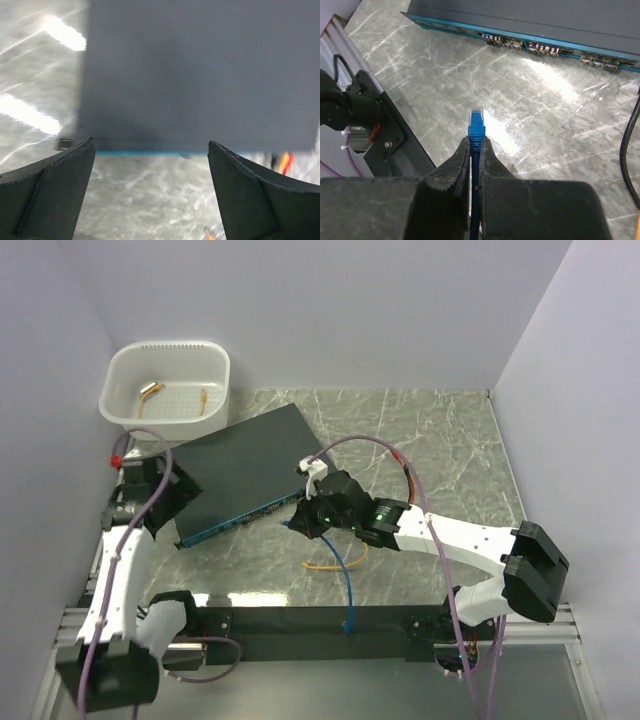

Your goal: Insert the plug into the switch port

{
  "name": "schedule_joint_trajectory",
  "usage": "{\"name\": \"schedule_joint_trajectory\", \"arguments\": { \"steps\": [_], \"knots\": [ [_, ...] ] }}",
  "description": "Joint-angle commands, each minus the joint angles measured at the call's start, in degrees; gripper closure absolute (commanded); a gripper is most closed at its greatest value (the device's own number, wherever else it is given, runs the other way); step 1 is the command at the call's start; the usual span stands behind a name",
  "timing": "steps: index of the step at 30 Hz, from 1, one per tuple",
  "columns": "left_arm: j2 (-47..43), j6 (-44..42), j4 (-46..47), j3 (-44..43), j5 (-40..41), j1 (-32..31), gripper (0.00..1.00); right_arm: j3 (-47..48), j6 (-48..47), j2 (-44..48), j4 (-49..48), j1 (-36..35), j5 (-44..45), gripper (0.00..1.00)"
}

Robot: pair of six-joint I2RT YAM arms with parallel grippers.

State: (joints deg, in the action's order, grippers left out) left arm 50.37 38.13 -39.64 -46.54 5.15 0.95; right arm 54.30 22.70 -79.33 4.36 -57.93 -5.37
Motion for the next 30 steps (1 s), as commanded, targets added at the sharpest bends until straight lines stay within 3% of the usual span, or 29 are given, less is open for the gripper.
{"name": "schedule_joint_trajectory", "arguments": {
  "steps": [1, 3, 8, 18, 30],
  "knots": [
    [4.03, -2.62, 3.16, -0.03, -12.69, 12.21, 0.01, 0.72, 0.59, -0.21, -3.22, -0.43, 1.67, 1.0],
    [5.96, -2.8, 4.91, 0.75, -17.08, 19.13, 0.01, 0.28, 0.33, -0.12, -3.22, -0.51, 1.94, 1.0],
    [10.53, -1.48, 6.32, 2.5, -19.29, 23.21, 0.01, 0.8, -1.43, 0.05, -1.73, -0.51, 3.08, 1.0],
    [23.62, -2.18, 10.72, 2.42, -21.23, 24.01, 0.05, 0.54, -3.54, -0.3, -1.99, -0.17, 4.92, 1.0],
    [24.25, 3.43, 18.18, 7.08, -23.96, 20.86, 0.11, -3.67, -3.1, 3.47, -3.83, 5.55, 3.7, 1.0]
  ]
}}
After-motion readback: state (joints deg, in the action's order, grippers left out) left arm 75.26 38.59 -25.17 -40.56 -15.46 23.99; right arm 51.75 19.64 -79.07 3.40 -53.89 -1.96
